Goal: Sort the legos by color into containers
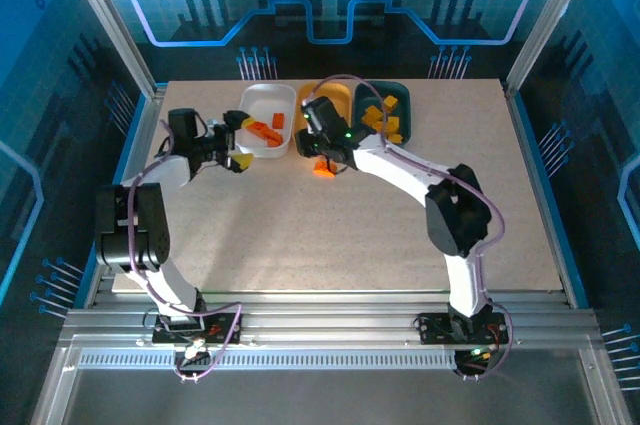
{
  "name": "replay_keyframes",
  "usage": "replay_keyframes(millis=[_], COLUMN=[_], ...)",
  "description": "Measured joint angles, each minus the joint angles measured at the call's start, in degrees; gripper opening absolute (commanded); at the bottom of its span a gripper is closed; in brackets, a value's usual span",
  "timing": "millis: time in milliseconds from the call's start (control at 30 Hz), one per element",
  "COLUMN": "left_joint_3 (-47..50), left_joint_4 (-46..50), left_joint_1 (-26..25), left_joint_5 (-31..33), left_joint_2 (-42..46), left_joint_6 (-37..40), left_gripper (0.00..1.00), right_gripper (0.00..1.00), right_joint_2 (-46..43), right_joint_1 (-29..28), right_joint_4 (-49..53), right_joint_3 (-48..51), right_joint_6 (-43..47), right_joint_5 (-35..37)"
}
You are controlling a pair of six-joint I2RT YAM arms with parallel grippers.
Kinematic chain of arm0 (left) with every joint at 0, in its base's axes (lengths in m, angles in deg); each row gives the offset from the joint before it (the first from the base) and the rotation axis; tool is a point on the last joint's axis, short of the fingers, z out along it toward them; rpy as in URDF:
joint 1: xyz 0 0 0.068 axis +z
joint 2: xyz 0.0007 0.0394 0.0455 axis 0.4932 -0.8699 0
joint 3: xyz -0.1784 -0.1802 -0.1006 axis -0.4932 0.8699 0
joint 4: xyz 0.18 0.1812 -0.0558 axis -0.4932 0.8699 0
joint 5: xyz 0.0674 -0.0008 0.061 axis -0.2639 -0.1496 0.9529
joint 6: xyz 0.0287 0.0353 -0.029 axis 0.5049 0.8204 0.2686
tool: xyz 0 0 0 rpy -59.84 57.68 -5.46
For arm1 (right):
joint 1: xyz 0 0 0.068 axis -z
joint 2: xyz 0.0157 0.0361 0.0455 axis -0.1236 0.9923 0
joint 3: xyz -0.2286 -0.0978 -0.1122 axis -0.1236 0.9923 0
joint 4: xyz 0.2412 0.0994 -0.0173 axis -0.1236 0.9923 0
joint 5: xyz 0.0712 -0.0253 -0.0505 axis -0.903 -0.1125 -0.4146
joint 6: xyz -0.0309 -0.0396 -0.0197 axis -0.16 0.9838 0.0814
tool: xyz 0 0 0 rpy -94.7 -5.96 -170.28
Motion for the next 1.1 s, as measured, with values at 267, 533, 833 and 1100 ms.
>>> replay_keyframes(millis=[267, 533, 833, 1100], left_joint_3=[1.8, 1.8, 1.8, 1.8], left_joint_4=[-0.3, -1.7, -3.1, -3.0], left_joint_1=[3.1, 3.1, 1.0, -6.0], left_joint_5=[0.8, 0.8, 0.6, 0.5], left_joint_2=[0.0, 0.0, 0.0, 0.0], left_joint_6=[-1.2, -1.7, -3.0, -2.9], left_gripper=[0.99, 0.99, 0.99, 0.99], right_gripper=[0.38, 0.67, 0.75, 0.82], right_joint_2=[23.3, 33.3, 13.9, -4.1], right_joint_1=[0.0, 1.0, 0.9, 1.1], right_joint_4=[6.9, 14.8, 8.3, 0.6], right_joint_3=[-34.6, -46.3, -18.1, 8.3], right_joint_6=[1.6, 2.9, 1.2, -1.5], right_joint_5=[-5.6, -9.2, -4.9, 0.8])
